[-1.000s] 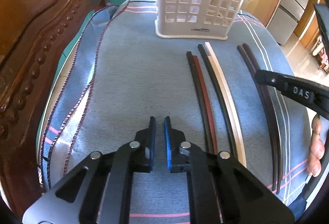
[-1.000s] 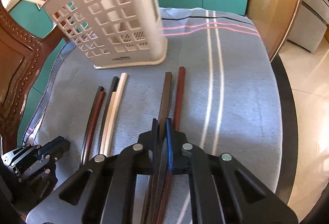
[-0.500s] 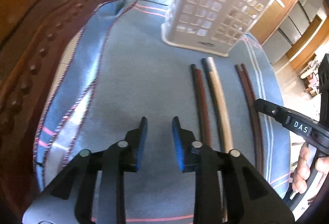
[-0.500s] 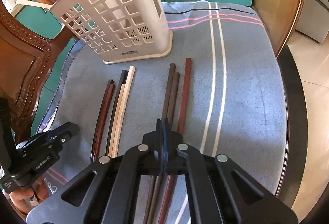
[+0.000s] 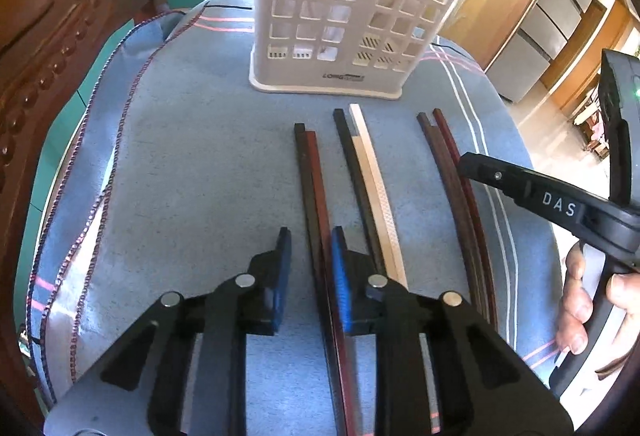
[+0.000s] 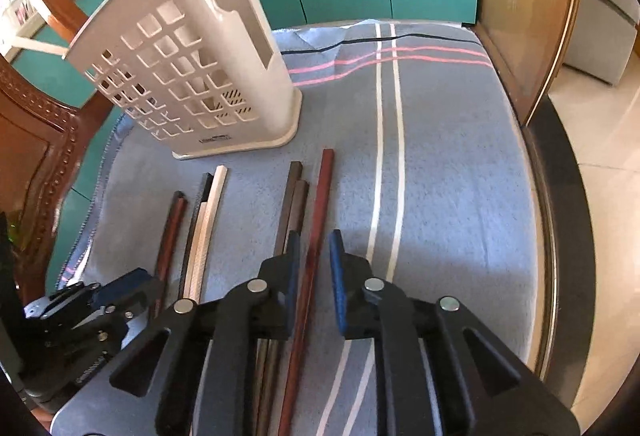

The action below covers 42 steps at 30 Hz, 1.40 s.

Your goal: Organize utensils

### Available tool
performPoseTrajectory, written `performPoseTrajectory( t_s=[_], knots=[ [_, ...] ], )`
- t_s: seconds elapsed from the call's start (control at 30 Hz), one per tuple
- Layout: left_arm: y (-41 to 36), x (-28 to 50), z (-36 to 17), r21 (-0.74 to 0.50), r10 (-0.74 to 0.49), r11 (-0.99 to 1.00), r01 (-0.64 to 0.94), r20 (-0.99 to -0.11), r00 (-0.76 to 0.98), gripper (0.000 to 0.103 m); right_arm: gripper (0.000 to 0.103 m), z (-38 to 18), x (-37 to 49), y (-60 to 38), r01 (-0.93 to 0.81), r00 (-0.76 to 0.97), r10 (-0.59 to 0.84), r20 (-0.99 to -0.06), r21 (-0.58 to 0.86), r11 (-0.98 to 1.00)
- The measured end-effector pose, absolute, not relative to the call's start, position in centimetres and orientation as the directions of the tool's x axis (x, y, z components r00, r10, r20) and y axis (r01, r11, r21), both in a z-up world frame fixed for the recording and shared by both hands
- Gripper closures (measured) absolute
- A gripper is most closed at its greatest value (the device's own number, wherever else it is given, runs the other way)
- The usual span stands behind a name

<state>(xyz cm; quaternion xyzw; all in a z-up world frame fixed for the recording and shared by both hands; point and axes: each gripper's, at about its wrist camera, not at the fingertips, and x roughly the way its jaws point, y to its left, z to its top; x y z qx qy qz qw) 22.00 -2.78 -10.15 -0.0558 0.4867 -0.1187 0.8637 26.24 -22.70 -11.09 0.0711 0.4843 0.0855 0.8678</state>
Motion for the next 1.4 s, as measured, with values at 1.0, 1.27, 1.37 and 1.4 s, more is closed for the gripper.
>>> performPoseTrajectory(
  t_s=[1.0, 1.27, 1.37, 1.4],
  knots=[
    [-3.8, 21.2, -10.5, -0.065, -0.151, 0.982, 0.176, -0.832, 0.534, 0.083, 0.068, -12.1, 27.3, -20.8, -0.09, 0.517, 0.163, -0.841, 0.135, 0.987],
    [-0.9, 20.9, -9.6, -0.224, -0.253, 0.967, 0.122, -0.782, 0.57, 0.09, 0.068, -12.1, 27.3, -20.9, -0.086, 0.512, 0.166, -0.843, 0.142, 0.986],
    [-0.4, 20.3, -8.5, -0.257, -0.279, 0.958, 0.124, -0.754, 0.595, 0.09, 0.068, -12.1, 27.4, -20.9, -0.083, 0.507, 0.169, -0.845, 0.147, 0.986],
    [-0.1, 20.2, -8.3, -0.269, -0.289, 0.955, 0.124, -0.749, 0.596, 0.09, 0.068, -12.1, 27.4, -20.9, -0.084, 0.507, 0.169, -0.845, 0.147, 0.986]
  ],
)
